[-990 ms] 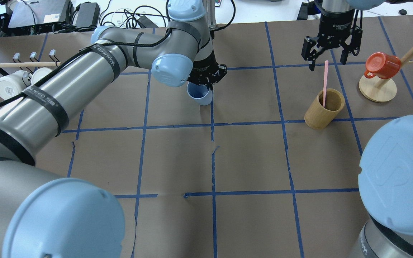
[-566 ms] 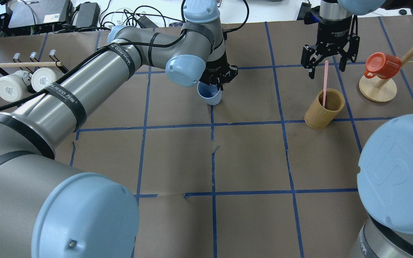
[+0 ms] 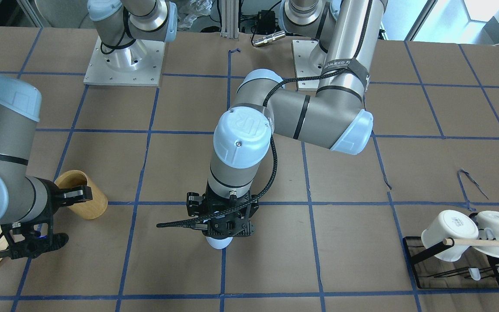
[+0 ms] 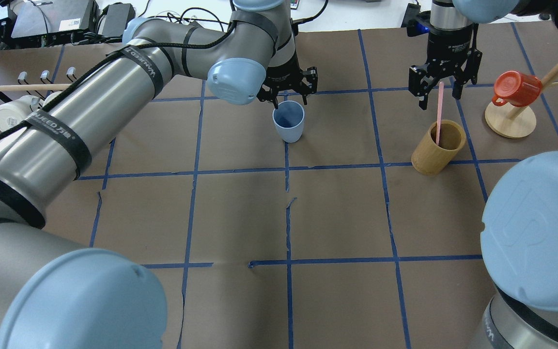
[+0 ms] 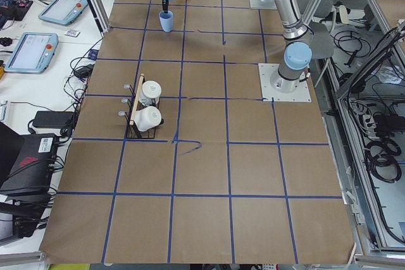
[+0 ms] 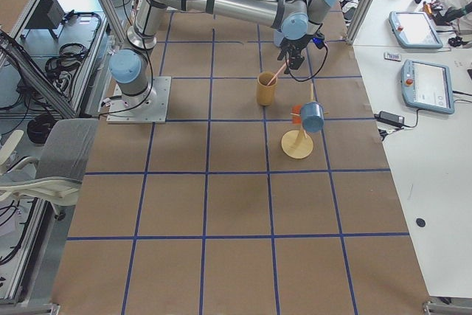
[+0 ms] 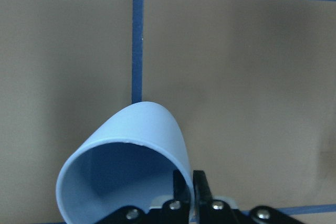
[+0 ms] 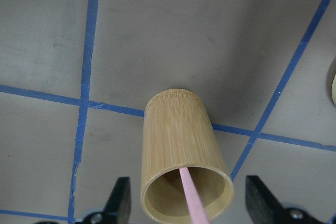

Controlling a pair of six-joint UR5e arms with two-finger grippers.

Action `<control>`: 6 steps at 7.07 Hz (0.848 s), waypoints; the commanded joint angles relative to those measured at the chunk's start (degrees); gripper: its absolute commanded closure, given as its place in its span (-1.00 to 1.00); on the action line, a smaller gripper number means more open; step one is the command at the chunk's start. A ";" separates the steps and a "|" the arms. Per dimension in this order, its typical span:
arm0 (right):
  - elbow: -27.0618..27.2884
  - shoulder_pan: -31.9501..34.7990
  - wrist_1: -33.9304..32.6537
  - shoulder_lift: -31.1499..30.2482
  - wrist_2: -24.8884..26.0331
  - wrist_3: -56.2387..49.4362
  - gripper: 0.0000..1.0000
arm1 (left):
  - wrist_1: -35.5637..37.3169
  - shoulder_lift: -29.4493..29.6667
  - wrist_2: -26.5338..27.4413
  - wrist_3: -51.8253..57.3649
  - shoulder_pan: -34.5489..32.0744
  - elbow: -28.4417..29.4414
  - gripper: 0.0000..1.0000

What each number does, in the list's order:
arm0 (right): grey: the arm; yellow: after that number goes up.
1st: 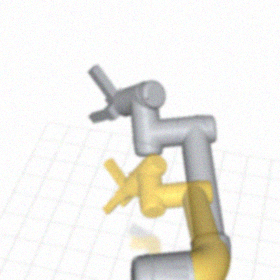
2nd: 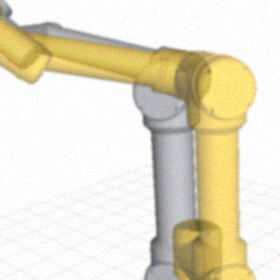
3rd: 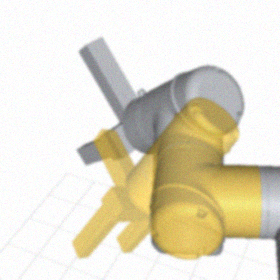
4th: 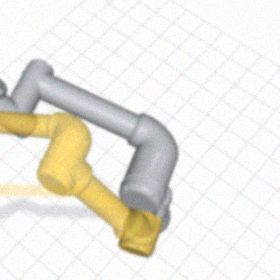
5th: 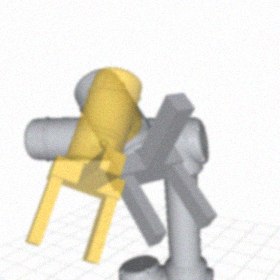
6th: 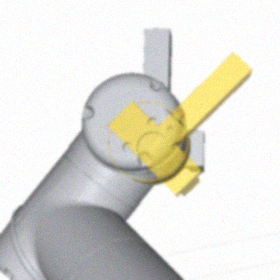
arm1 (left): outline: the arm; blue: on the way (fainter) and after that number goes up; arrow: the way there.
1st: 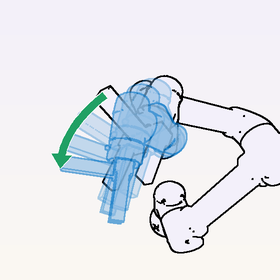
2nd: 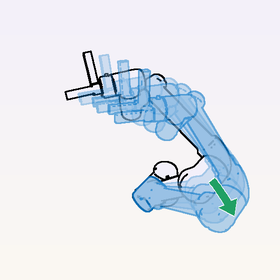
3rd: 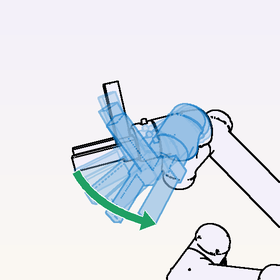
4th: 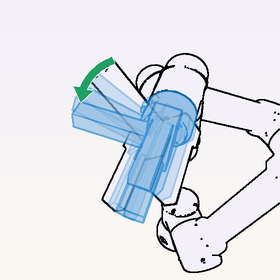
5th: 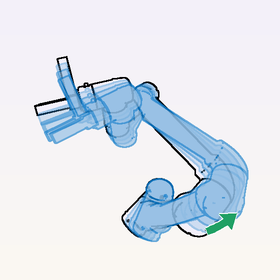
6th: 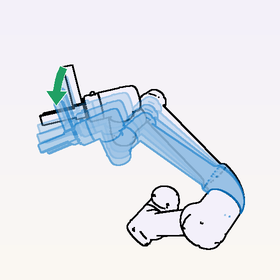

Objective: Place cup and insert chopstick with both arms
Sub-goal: 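Set down the blue cup, open left gripper while right gripper grasps chopstick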

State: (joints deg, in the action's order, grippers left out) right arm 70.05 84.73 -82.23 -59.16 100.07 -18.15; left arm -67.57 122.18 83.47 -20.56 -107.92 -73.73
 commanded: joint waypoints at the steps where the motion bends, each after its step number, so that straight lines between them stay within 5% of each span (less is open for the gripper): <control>1: 0.18 0.00 0.84 0.01 0.21 -0.57 -0.30 | -10.42 -8.31 0.29 3.67 2.35 -0.97 -1.00; 3: 0.35 0.00 2.15 -0.43 3.10 -1.27 -0.09 | -22.47 -18.32 1.00 6.65 4.28 -5.17 -1.00; 5: 0.44 0.00 1.46 -0.34 2.85 -1.98 0.40 | -21.82 -28.09 0.82 7.29 6.13 -14.39 -1.00; 6: 0.44 -0.09 1.37 -0.34 2.41 -2.24 0.40 | -19.73 -30.31 0.91 7.12 8.31 -16.43 -1.00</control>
State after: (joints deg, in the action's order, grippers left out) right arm 70.47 84.71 -80.69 -59.53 102.83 -20.08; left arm -88.69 95.72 84.32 -13.50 -101.70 -86.70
